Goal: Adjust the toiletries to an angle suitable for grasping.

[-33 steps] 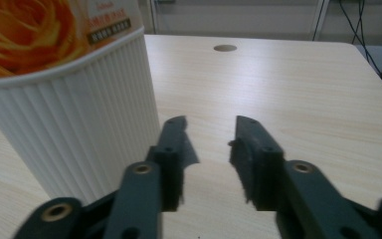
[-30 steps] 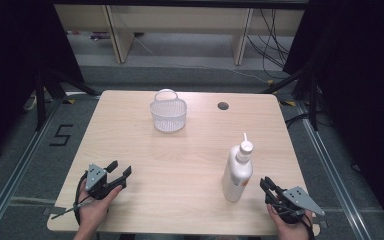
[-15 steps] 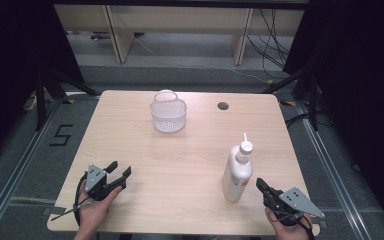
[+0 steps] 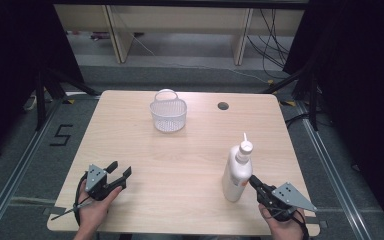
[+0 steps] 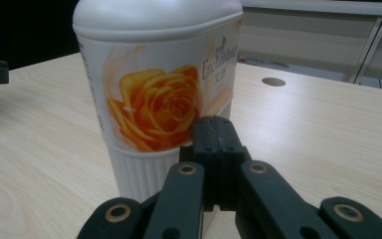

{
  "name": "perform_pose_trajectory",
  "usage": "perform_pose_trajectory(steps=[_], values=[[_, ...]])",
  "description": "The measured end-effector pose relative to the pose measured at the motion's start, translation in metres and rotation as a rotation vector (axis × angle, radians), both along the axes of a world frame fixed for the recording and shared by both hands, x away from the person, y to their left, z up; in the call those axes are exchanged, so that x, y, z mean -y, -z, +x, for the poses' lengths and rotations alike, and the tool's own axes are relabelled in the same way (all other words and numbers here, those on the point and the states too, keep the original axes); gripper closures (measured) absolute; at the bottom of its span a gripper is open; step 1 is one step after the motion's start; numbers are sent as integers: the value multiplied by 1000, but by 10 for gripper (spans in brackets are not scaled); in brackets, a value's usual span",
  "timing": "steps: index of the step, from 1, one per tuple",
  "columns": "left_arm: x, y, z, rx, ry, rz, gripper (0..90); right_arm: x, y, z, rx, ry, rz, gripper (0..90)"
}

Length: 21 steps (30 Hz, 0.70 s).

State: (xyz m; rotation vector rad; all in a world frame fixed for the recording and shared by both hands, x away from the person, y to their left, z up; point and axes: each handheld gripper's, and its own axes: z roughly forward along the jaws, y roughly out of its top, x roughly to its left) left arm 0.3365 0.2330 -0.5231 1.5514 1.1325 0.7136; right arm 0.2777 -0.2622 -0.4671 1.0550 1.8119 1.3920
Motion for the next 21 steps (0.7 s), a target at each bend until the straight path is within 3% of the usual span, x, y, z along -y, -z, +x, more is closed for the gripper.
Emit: perform_pose_trajectory(steps=[5,6,8,12,13,17,18,19,21], values=[[0,-1,-1,-11,-7,10,402,-2,-2,-1,8,-7,-14,900],[0,-1,-1,-8,-5,10,403,-4,-3,-4,-32,-22,-1,900],[0,-1,-1,-8,-4,11,402,-5,-4,-4,-8,-21,-14,900],[0,-1,-1,-9,-5,10,401,-11,-5,-8,-28,-52,-16,900],[0,-1,-1,-9,-5,10,401,-12,-5,-7,2,-57,-33,900],[0,-1,-1,-7,-3,10,400,-21,-6,-12,-31,-81,-38,900],[0,-1,-1,-8,-3,10,400,-24,-6,-12,-22,-91,-41,900],[0,-1,-1,-8,-3,11,400,-26,-7,-15,-48,-83,-38,900],[0,-1,-1,-8,-3,11,400,-29,-7,-15,-26,-105,-58,900]])
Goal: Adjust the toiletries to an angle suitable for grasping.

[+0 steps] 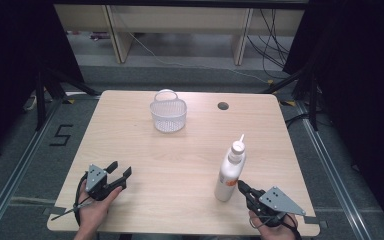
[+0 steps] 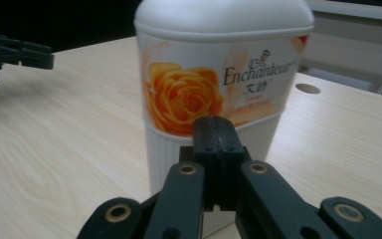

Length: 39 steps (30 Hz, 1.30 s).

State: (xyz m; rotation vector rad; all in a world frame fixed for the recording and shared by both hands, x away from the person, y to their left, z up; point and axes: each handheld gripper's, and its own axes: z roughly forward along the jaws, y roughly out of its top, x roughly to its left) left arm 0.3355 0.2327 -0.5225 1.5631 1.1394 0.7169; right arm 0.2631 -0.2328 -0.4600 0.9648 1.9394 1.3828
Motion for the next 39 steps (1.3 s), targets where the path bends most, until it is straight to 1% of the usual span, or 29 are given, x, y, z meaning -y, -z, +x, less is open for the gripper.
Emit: perform_pose_trajectory(steps=[3,4,5,6,7,9,10,11,12,14,15,16,20,21,22,25,26,27,28,29,30,31,32,33,35,36,37,38,39], values=[[0,0,0,0,-2,0,400,-6,-1,0,3,-14,-8,900],[0,0,0,1,0,0,399,-8,-1,-1,-12,-15,-5,900],[0,0,0,1,0,-1,399,-9,-2,0,8,-24,-21,900],[0,0,0,1,1,0,399,-12,-1,1,19,-24,-18,900],[0,0,0,1,1,0,399,-14,-1,0,-15,-31,-2,900],[0,0,0,0,1,0,399,-16,-2,2,10,-36,-23,900],[0,0,0,0,1,0,398,-19,-1,3,15,-43,-14,900],[0,0,0,-1,1,0,398,-20,-1,3,-1,-48,-11,900],[0,0,0,-1,1,0,398,-21,-1,3,-2,-45,-15,900],[0,0,0,4,1,-5,398,-24,-1,4,15,-50,-24,900],[0,1,1,7,4,-8,398,-26,-1,4,1,-52,-11,900],[0,1,1,7,4,-8,398,-26,-1,4,1,-52,-11,900],[0,1,0,7,7,-8,398,-31,-1,8,22,-65,-29,900],[0,1,0,7,8,-8,398,-33,0,7,-3,-66,-12,900],[0,1,0,6,9,-7,398,-33,-1,9,23,-64,-33,900],[0,1,1,7,8,-10,398,-37,0,9,0,-51,-13,900],[0,1,1,6,8,-11,398,-37,0,12,32,-62,-23,900],[0,0,0,5,10,-4,398,-39,0,11,5,-59,-11,900],[0,1,0,7,10,-7,398,-39,0,11,0,-63,-11,900],[0,1,0,7,10,-7,398,-39,-1,12,20,-52,-26,900],[0,1,0,7,10,-7,398,-41,-1,12,-3,-49,-13,900],[0,1,0,6,11,-7,398,-41,0,13,-1,-47,-15,900],[0,1,0,6,12,-6,398,-42,0,14,15,-40,-14,900],[0,1,0,6,12,-7,398,-43,0,15,3,-40,0,900],[-1,1,0,6,12,-7,398,-42,0,17,30,-21,-15,900],[0,1,0,6,10,-8,398,-44,0,17,6,-16,-4,900],[-1,0,0,4,12,-8,398,-44,0,18,10,-20,-6,900],[-1,0,0,4,12,-8,398,-46,0,19,3,-21,6,900],[-1,0,-1,-1,10,-2,398,-47,0,19,2,-24,1,900]])
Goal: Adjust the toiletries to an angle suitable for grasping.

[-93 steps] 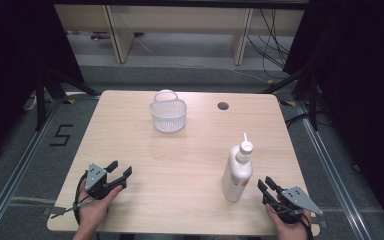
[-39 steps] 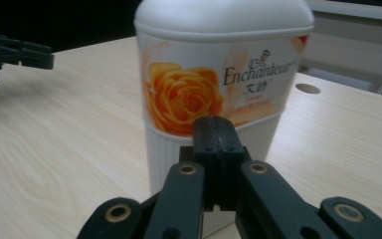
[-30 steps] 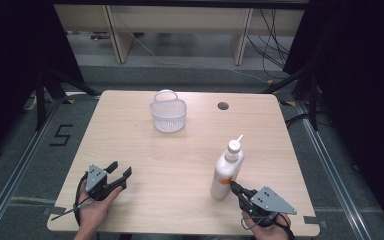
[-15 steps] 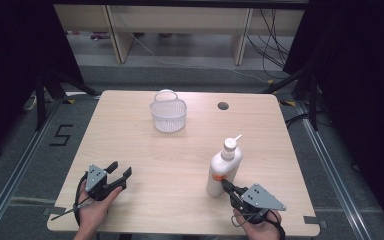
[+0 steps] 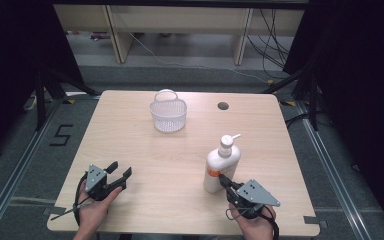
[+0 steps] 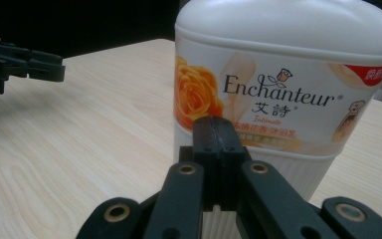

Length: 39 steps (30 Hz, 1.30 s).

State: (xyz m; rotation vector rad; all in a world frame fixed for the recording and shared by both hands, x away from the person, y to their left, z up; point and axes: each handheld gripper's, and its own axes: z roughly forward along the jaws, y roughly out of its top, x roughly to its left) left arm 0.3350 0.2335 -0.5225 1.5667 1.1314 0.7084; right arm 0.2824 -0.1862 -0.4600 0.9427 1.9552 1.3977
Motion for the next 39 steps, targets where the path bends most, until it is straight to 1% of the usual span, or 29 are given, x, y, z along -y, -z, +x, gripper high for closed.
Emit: perform_pose_trajectory(steps=[1,2,3,4,5,6,7,9,10,11,12,13,14,15,19,20,23,26,28,29,30,32,33,34,35,36,37,38,39], values=[[0,0,0,-1,0,0,398,-1,0,0,-9,9,3,900],[0,1,1,7,3,-5,398,-1,0,2,17,6,-13,900],[0,1,1,6,3,-5,398,-3,0,2,-4,2,-3,900],[0,0,0,1,1,0,398,-3,0,2,-5,4,-2,900],[0,0,0,1,1,-2,398,-3,0,3,16,4,-8,900],[0,0,0,-1,0,-2,398,-5,0,4,0,-11,11,900],[0,0,0,-1,0,-3,398,-6,0,4,0,2,6,900],[0,0,0,-1,1,-3,399,-7,0,5,6,-3,4,900],[0,0,0,-1,1,-2,399,-8,0,6,-3,-5,7,900],[0,0,0,-1,1,-2,399,-8,0,6,14,9,-6,900],[0,0,0,0,1,-2,399,-10,1,7,1,-7,10,900],[0,0,0,1,2,-4,399,-10,1,8,0,-12,10,900],[0,0,0,1,2,-4,399,-11,0,8,8,1,3,900],[0,0,0,1,2,-5,399,-12,0,7,2,11,5,900],[0,0,0,-2,2,-3,399,-14,1,9,-3,3,17,900],[0,0,0,-1,2,-2,399,-14,1,9,5,12,6,900],[0,0,0,0,3,-4,398,-15,1,9,2,19,5,900],[0,0,0,-2,2,-4,399,-16,2,9,-9,8,17,873],[0,0,0,-1,3,-3,399,-15,1,6,-6,23,22,835],[0,0,0,-2,3,-3,399,-15,1,6,5,20,39,815],[0,0,0,-1,4,-2,399,-14,-1,4,-4,30,32,798],[0,0,0,-1,3,-2,399,-11,-5,1,13,43,31,771],[0,0,0,-1,3,-3,399,-11,-6,0,13,47,54,759],[0,0,0,-1,3,-3,398,-10,-8,-2,13,51,62,751],[0,0,0,-1,3,-3,399,-9,-9,-3,13,63,61,742],[0,0,0,0,4,-2,399,-7,-11,-4,30,76,44,732],[0,0,0,-2,3,-1,399,-6,-11,-3,31,73,62,715],[0,0,0,-1,3,-3,399,-6,-12,-5,22,85,79,698],[0,0,0,-1,2,-3,398,-3,-14,-5,40,102,58,676]])
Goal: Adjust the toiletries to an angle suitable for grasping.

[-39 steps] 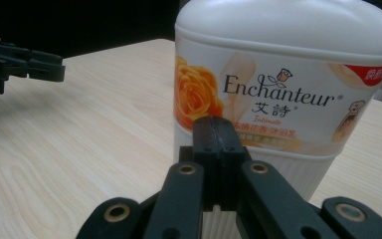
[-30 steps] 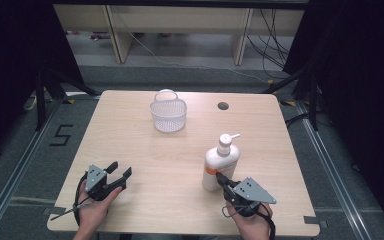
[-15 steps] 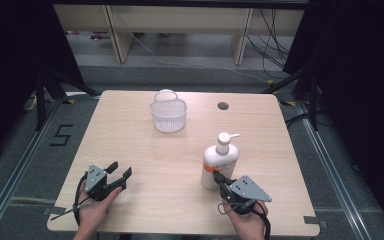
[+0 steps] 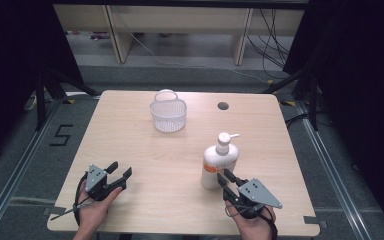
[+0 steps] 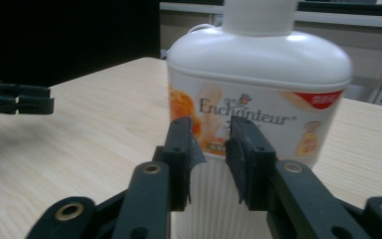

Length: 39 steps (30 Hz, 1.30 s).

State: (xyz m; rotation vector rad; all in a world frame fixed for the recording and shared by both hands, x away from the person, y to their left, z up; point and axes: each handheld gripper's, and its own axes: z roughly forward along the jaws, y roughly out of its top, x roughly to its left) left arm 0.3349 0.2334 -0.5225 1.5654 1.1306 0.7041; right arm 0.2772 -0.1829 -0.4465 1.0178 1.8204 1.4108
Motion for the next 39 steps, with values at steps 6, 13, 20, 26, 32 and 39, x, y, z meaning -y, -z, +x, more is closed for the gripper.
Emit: perform_pose_trajectory(steps=[6,13,20,26,32,39], values=[[0,1,1,6,2,-4,398,6,-6,-4,53,57,34,513],[1,1,1,5,0,-2,398,9,-17,-5,49,124,75,477],[0,1,1,4,-1,-2,398,9,-29,0,68,132,71,474],[0,1,1,4,-1,-5,398,7,-36,4,79,134,69,476],[0,1,1,2,-1,-6,398,3,-40,11,102,139,55,480],[-1,0,0,-9,-4,3,398,-5,-46,17,96,140,77,483]])
